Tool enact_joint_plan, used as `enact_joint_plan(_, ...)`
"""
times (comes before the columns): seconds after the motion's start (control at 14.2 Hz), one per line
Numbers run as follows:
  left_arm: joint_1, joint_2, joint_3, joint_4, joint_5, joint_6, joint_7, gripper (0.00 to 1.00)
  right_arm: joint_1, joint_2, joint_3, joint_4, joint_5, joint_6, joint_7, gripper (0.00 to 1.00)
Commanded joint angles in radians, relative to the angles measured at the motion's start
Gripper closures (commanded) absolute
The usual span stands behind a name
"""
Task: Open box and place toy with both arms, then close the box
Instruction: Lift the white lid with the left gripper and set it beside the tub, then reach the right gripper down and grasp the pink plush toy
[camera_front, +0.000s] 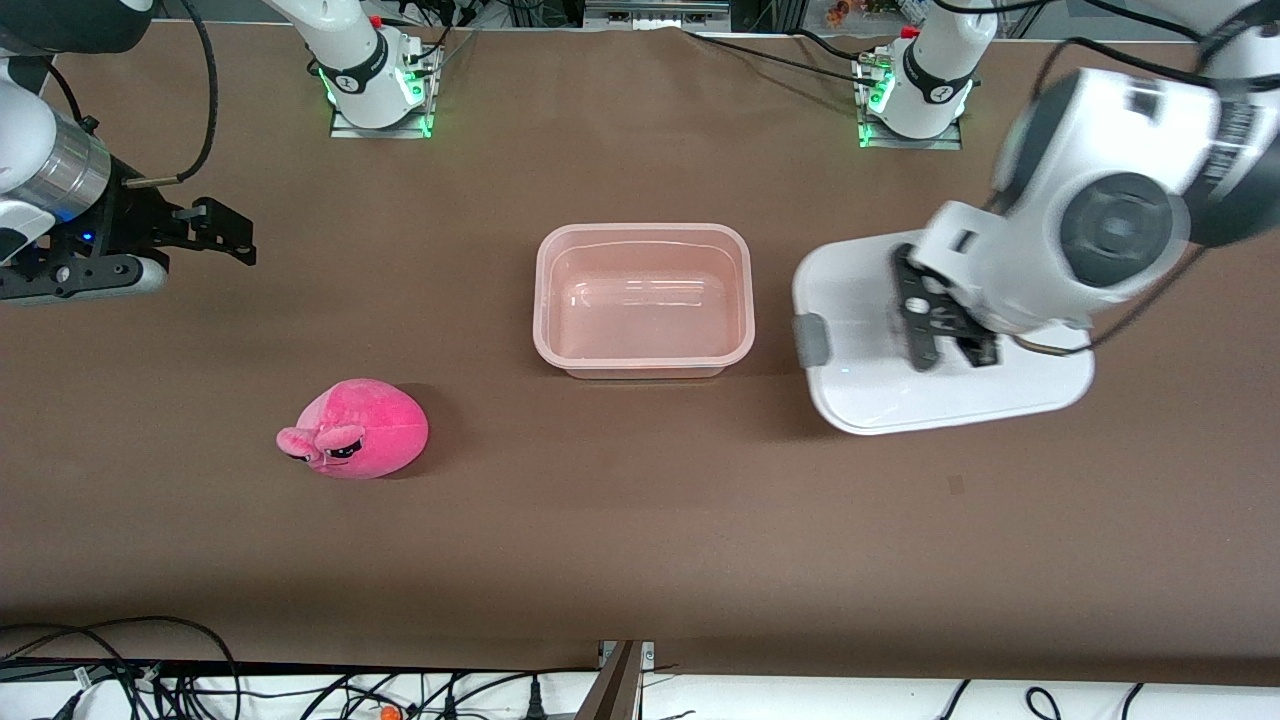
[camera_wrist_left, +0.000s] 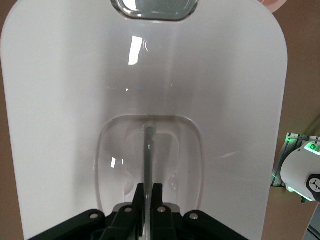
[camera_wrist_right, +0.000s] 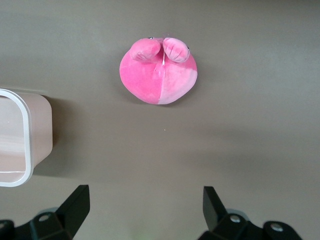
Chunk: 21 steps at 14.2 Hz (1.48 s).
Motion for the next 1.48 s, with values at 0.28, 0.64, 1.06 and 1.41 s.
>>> enact_joint_plan(0.28,0.201,-0.008,-0.009,-0.006,0.101,-0.014,0.260,1.00,0.005,-0.001,0.001,0.014,-0.018,0.021,0.011,0.00)
enact_joint_plan(0.64,0.308,0.032,-0.009,-0.007,0.103,0.040,0.304,1.00,-0.003,0.104,-0.006,0.014,-0.041,0.090,0.009,0.00)
enact_joint_plan(1.06,0.335,0.037,-0.010,-0.007,0.101,0.047,0.314,1.00,0.011,0.275,0.002,-0.037,-0.032,0.262,-0.002,0.00)
enact_joint_plan(1.41,0.332,0.037,-0.012,-0.007,0.100,0.048,0.312,1.00,0.011,0.295,0.002,-0.204,0.006,0.501,-0.002,0.00)
